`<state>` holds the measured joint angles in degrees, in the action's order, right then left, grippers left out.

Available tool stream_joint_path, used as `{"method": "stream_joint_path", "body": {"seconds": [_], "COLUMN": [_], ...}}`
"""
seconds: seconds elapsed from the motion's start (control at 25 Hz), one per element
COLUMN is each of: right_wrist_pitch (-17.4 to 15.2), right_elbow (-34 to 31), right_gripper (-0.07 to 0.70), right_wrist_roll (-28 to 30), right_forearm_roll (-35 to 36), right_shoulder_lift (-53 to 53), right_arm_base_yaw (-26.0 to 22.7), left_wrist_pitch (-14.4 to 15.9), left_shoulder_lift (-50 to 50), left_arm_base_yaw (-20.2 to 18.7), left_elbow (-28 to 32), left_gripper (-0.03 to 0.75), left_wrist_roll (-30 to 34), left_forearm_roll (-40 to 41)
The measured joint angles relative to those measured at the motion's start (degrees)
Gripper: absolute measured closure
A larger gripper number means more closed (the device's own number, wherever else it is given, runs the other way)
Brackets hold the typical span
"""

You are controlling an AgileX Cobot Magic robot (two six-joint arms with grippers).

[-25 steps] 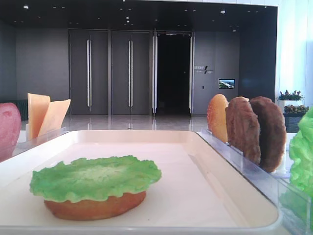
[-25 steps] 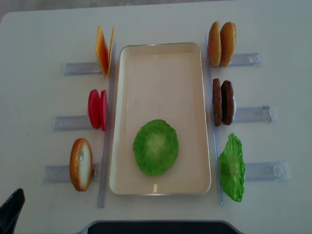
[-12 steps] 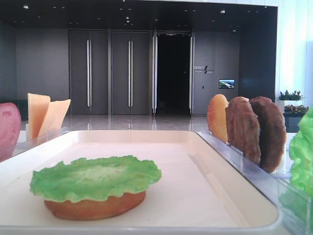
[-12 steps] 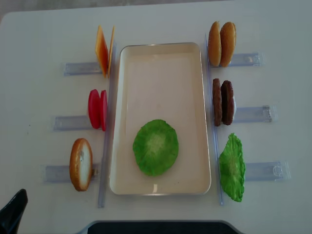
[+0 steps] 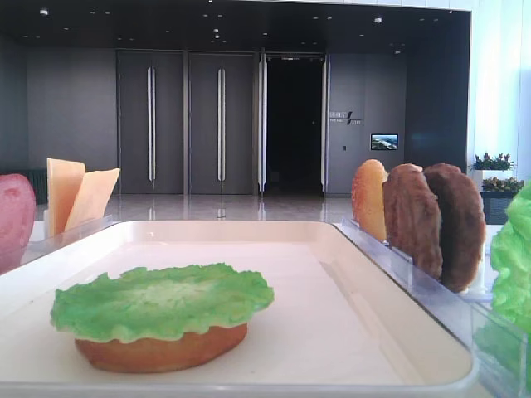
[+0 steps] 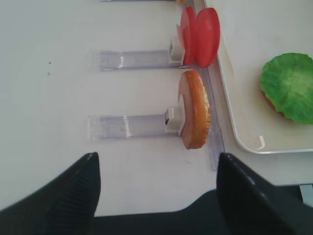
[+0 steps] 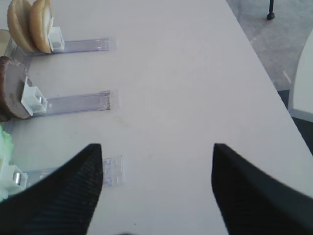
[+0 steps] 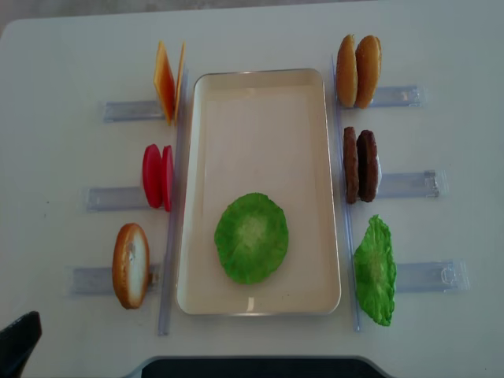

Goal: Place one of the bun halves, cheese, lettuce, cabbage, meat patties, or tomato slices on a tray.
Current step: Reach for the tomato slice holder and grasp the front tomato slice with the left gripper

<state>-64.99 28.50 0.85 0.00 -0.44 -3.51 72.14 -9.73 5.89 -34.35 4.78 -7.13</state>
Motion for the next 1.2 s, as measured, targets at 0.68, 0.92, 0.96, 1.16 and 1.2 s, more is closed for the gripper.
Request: {"method": "stream_joint_path", "body": {"seconds": [0.68, 0.92, 0.96, 1.16, 1.2], "right_wrist_pitch": [0.0, 0.0, 0.0, 0.0, 0.0], "right_elbow": [0.0, 0.0, 0.0, 0.0, 0.0], "right_gripper": [0.15, 0.15, 0.15, 0.15, 0.15], "right_wrist_roll": [0.0, 0.0, 0.0, 0.0, 0.0], "right_forearm_roll": [0.0, 0.0, 0.0, 0.0, 0.0], "right_shoulder_lift": [0.0, 0.0, 0.0, 0.0, 0.0], "right_arm_base_yaw": [0.0, 0.0, 0.0, 0.0, 0.0], "left_wrist_pitch": [0.12, -0.31, -0.47, -0.86, -0.86], "left_shoulder_lift": [-32.84, -44.19, -46.12, -53.24, -54.66], "left_arm_base_yaw": [0.0, 0.0, 0.0, 0.0, 0.0], "left_elbow": [-14.37, -19.16, -19.63, -22.72, -23.4], "left_gripper": [0.149, 0.149, 0.149, 0.149, 0.149], "left_wrist_roll": [-4.06, -4.11, -4.11, -6.26, -6.94], "left_forearm_roll": [5.31, 5.31, 5.31, 5.55, 6.03]}}
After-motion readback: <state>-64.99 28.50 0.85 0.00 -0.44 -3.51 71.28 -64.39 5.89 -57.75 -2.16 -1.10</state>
